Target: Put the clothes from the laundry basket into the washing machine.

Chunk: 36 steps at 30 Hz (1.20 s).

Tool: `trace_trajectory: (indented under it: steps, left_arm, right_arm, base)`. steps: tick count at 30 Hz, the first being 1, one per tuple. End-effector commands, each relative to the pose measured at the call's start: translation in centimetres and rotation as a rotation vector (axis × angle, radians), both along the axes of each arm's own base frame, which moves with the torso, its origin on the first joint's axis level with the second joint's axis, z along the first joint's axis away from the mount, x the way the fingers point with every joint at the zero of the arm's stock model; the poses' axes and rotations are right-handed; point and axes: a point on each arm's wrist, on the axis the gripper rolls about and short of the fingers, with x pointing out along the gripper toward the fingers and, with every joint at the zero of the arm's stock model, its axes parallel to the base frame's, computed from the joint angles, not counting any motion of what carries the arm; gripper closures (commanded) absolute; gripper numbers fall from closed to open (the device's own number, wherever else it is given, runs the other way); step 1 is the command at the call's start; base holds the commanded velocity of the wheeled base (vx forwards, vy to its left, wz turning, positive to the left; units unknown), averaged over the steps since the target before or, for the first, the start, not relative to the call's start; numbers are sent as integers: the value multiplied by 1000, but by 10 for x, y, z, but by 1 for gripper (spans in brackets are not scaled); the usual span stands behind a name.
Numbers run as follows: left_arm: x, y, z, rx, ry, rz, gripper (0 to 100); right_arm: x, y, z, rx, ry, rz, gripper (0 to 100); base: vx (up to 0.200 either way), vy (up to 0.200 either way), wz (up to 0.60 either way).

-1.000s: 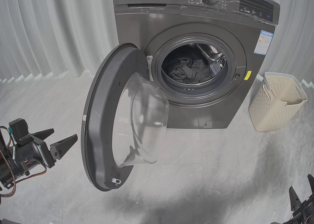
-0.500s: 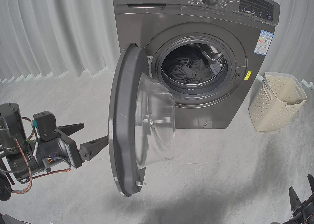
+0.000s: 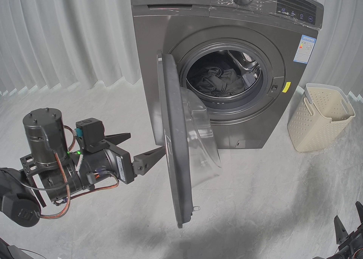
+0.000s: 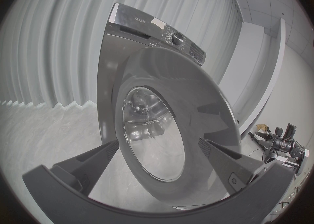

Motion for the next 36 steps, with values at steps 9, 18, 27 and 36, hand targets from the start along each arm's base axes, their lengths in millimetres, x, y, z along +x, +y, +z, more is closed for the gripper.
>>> trace_trajectory:
  steps: [9, 18, 27, 36]
  left_arm:
    - [32, -49, -13, -43, -13, -23, 0]
    - [59, -77, -4, -96, -88, -30, 0]
    - [85, -98, -3, -121, -114, -34, 0]
    - [111, -119, -8, -141, -137, -31, 0]
  right_arm:
    - [0, 0, -3, 0, 3, 1, 0]
    - [0, 0, -3, 0, 3, 1, 0]
    - [0, 0, -3, 0, 3, 1, 0]
    - [0, 0, -3, 0, 3, 2, 0]
  base:
    - [0, 0, 0]
    - [0, 0, 0]
    - [0, 0, 0]
    - [0, 0, 0]
